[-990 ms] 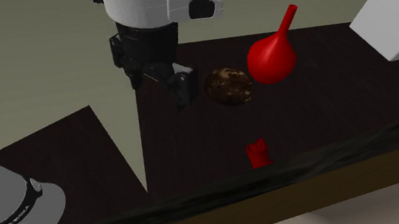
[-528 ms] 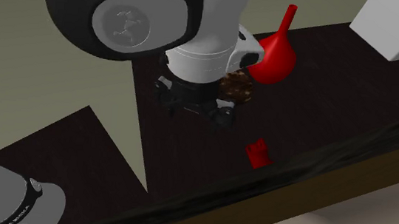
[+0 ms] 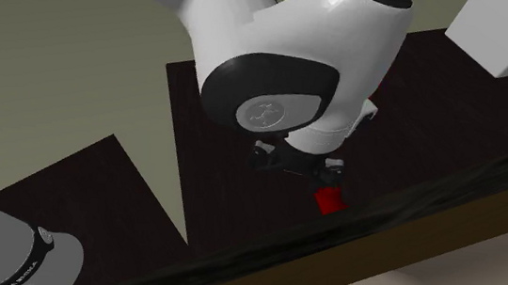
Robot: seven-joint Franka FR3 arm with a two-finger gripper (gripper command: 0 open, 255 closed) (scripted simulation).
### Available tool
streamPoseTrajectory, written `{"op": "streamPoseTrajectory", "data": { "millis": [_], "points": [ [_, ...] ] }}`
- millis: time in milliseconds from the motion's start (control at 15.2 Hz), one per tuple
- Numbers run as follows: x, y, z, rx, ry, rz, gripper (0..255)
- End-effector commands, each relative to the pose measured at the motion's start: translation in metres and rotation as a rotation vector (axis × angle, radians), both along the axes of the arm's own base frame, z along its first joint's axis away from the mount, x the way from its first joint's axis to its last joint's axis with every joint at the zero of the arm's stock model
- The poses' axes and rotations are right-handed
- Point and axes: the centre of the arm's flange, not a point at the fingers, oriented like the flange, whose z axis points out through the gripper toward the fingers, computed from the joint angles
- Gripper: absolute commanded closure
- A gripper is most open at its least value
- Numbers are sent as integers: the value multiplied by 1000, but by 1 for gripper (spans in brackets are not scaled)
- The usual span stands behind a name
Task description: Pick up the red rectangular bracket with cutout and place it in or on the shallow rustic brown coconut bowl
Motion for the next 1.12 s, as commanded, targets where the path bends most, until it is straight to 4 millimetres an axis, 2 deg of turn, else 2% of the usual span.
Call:
{"op": "streamPoseTrajectory", "data": {
  "millis": [0, 462, 858, 1056],
  "points": [
    [16, -12, -21, 0, -1, 48, 0],
    [73, -50, -84, 4, -3, 199, 0],
    [126, -75, -136, 8, -5, 328, 0],
    [125, -74, -152, 8, -5, 328, 0]
  ]
}}
